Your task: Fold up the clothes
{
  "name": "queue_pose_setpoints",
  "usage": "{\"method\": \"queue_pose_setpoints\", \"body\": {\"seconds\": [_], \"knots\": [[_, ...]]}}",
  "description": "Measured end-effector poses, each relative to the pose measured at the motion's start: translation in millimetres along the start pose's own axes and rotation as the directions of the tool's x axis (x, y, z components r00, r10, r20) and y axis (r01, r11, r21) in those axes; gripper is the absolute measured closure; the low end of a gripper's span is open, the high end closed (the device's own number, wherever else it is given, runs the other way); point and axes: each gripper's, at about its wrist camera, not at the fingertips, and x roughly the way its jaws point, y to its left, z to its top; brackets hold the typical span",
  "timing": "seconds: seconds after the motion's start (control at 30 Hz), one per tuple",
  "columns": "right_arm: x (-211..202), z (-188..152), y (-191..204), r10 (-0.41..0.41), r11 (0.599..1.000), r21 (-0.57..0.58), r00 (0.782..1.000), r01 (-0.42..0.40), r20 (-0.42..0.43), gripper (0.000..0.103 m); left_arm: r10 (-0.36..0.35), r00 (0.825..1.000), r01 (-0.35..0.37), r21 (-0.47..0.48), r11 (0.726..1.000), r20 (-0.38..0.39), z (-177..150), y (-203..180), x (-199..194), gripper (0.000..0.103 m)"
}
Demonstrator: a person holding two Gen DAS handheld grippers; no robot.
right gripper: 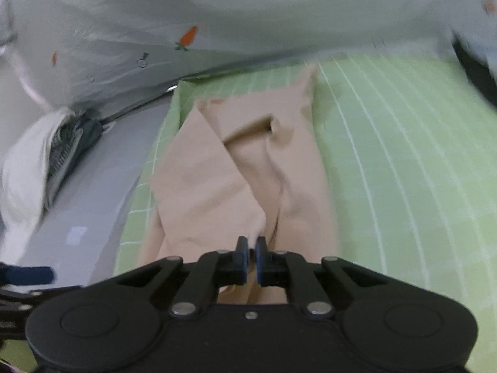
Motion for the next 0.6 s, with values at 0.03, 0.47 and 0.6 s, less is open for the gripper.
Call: {"method": "queue_pose_setpoints", "body": {"seconds": [0.03, 0.47, 0.6], "knots": [[-1.0, -5.5, -3.7, 0.003, 0.999, 0.037, 1.0, -0.002, -0.018, 0.098, -0.004, 1.0, 0.004, 0.001, 1.0, -0.004, -0.8, -0.8, 0.9, 0.024], [-45.6, -60.6, -10.1, -0.07, 0.995, 0.064, 0.995, 0.075, -0.07, 0.1, -0.053, 0.993, 0.057, 0.04, 0.998, -0.103, -20.6, -14.5, 24.3, 0.024], [-47.7, -75.3, -15.7, -0.118, 0.991, 0.056, 0.988, 0.124, -0.098, 0.1, -0.058, 0.989, 0.066, 0.061, 0.996, -0.135, -28.0, -20.0, 32.5, 0.024]]}}
